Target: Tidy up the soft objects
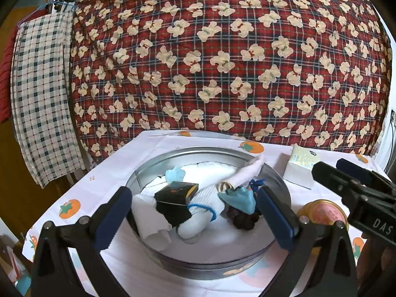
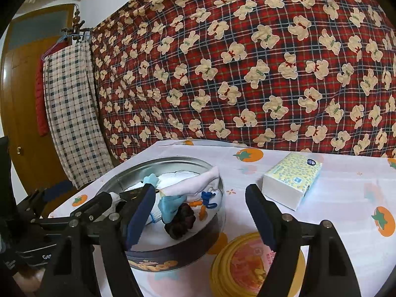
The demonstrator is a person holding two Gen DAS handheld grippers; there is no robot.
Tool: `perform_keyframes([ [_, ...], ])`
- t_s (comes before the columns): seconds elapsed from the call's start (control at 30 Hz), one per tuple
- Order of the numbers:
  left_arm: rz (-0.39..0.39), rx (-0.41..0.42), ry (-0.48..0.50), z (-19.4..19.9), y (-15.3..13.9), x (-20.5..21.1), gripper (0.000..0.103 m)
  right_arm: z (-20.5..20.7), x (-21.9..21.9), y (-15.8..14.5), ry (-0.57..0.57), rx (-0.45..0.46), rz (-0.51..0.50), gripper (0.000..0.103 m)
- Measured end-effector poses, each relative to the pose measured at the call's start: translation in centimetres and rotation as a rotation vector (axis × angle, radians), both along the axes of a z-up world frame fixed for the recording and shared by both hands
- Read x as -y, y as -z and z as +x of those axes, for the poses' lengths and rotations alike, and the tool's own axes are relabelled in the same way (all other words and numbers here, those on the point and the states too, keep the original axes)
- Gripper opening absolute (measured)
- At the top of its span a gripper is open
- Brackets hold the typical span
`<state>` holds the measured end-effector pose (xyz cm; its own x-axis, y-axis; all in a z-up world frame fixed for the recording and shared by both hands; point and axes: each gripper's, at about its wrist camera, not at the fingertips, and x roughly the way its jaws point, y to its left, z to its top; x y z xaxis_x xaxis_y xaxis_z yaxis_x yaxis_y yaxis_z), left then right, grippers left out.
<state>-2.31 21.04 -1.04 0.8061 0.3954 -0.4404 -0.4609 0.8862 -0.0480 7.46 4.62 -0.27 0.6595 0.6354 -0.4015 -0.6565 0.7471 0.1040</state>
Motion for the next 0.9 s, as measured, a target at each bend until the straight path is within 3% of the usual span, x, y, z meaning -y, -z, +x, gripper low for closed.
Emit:
perform_keyframes([
  [0.9,0.007,-0.002,-0.007,-0.14,-0.27,-0.13,0.102,-0.22,-0.03,-0.03,-0.006,0.004,0.003,0.077],
])
